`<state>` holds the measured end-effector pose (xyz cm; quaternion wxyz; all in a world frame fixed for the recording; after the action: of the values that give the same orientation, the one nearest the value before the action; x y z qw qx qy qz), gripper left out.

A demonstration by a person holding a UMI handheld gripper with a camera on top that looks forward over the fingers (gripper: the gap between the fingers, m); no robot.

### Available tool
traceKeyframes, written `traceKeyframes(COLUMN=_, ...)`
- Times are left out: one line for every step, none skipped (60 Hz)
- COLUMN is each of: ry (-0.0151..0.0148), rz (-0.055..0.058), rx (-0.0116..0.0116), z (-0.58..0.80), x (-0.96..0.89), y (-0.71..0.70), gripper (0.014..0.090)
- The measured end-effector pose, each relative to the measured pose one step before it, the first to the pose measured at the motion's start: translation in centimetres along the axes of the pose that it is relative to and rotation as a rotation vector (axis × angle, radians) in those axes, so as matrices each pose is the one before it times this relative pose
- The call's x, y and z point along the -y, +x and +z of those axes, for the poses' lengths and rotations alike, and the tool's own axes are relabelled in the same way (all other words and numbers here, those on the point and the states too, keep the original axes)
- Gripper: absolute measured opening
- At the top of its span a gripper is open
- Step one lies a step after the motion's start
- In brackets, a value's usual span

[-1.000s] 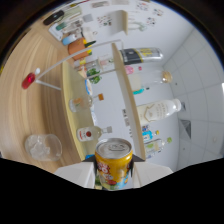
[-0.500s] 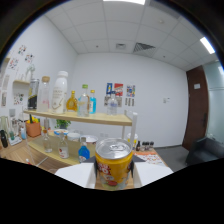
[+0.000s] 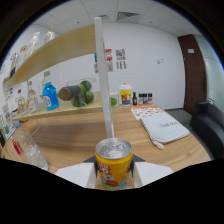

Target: Make me a cup of Vodka Sunrise.

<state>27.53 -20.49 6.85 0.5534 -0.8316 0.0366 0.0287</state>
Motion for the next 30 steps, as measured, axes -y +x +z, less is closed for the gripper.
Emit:
traceKeyframes(ry=-0.00717, rz=0.0015, rx=0.00089, z=0.004, x=-0.235, y=0.052, gripper=0.0518)
traceKeyframes(ry=-0.00525, rz=0.0012, rx=-0.00027, z=0.106, x=-0.273, y=-0.008, gripper=0.0517)
traceKeyframes(ry=-0.00589, rz=0.0002, rx=-0.00105, z=0.126, x=-0.264, y=0.054, gripper=0.052)
traceKeyframes(ry=-0.00552, rz=0.0001, rx=-0.00278, z=0.089, x=-0.228, y=0.061, gripper=0.052)
traceKeyframes(ry=-0.00462, rz=-0.0015, rx=-0.00246, z=0.083, x=-0.215, y=0.067, gripper=0.052)
traceKeyframes(ry=-0.00329, rz=-0.0026, rx=-0.00089, z=0.062, x=-0.175, y=0.014, gripper=0.052)
traceKeyframes(ry=-0.00345, rz=-0.0025, rx=0.00014, z=0.059, x=-0.161, y=-0.018, gripper=0.0521)
traceKeyframes(ry=-0.00466, rz=-0.0019, rx=0.00065, z=0.034, x=-0.189, y=-0.01, gripper=0.0519)
traceKeyframes(ry=-0.00618, rz=-0.0018, rx=-0.00007, z=0.054, x=-0.187, y=0.024, gripper=0.0518)
traceKeyframes(ry=-0.00706, rz=-0.0005, rx=-0.00049, z=-0.011, x=-0.201, y=0.048, gripper=0.0519)
traceKeyframes(ry=-0.00565, rz=-0.0001, rx=-0.00083, z=0.04, x=-0.196, y=-0.002, gripper=0.0522)
traceKeyframes(ry=0.00144, rz=-0.0004, rx=0.00043, z=-0.03, x=0.039, y=-0.036, gripper=0.0524)
traceKeyframes(ry=0.00336, rz=0.0012, rx=0.00089, z=-0.007, x=0.017, y=-0.045, gripper=0.0523)
traceKeyframes(ry=-0.00167, rz=-0.0006, rx=0.00058, z=-0.034, x=-0.065, y=-0.015, gripper=0.0523)
traceKeyframes(ry=0.00086, rz=-0.0017, rx=0.00013, z=-0.019, x=-0.016, y=-0.013, gripper=0.0525)
traceKeyframes(ry=0.0006, rz=-0.0029, rx=-0.00062, z=-0.019, x=-0.037, y=-0.008, gripper=0.0526)
traceKeyframes(ry=0.00066, rz=-0.0029, rx=-0.0009, z=-0.023, x=-0.029, y=-0.022, gripper=0.0527)
traceKeyframes(ry=-0.00188, rz=-0.0024, rx=-0.00071, z=-0.053, x=-0.048, y=-0.034, gripper=0.0528)
traceKeyframes(ry=-0.00146, rz=-0.0035, rx=-0.00046, z=-0.03, x=-0.079, y=-0.024, gripper=0.053)
traceKeyframes(ry=-0.00283, rz=-0.0033, rx=-0.00054, z=-0.031, x=-0.08, y=-0.014, gripper=0.053)
traceKeyframes(ry=-0.00292, rz=-0.0027, rx=-0.00061, z=-0.053, x=-0.068, y=-0.018, gripper=0.0533)
traceKeyframes(ry=-0.0047, rz=-0.0024, rx=-0.00139, z=-0.054, x=-0.066, y=0.018, gripper=0.0534)
traceKeyframes(ry=-0.00311, rz=-0.0014, rx=-0.00079, z=-0.062, x=-0.065, y=-0.022, gripper=0.0534)
traceKeyframes(ry=-0.00233, rz=-0.0013, rx=-0.00028, z=-0.084, x=-0.075, y=-0.003, gripper=0.0535)
traceKeyframes(ry=-0.00228, rz=-0.0016, rx=0.00003, z=-0.067, x=-0.078, y=-0.009, gripper=0.0536)
traceKeyframes(ry=-0.00178, rz=-0.0021, rx=-0.00062, z=-0.062, x=-0.08, y=-0.001, gripper=0.0536)
traceKeyframes(ry=-0.00199, rz=-0.0026, rx=-0.00058, z=-0.06, x=-0.085, y=0.017, gripper=0.0536)
traceKeyframes(ry=-0.00324, rz=-0.0037, rx=-0.00109, z=-0.052, x=-0.132, y=-0.006, gripper=0.0536)
traceKeyframes(ry=-0.006, rz=-0.0045, rx=-0.00179, z=-0.047, x=-0.185, y=0.014, gripper=0.0537)
traceKeyframes(ry=-0.003, rz=-0.0041, rx=-0.0012, z=-0.108, x=-0.142, y=0.078, gripper=0.0539)
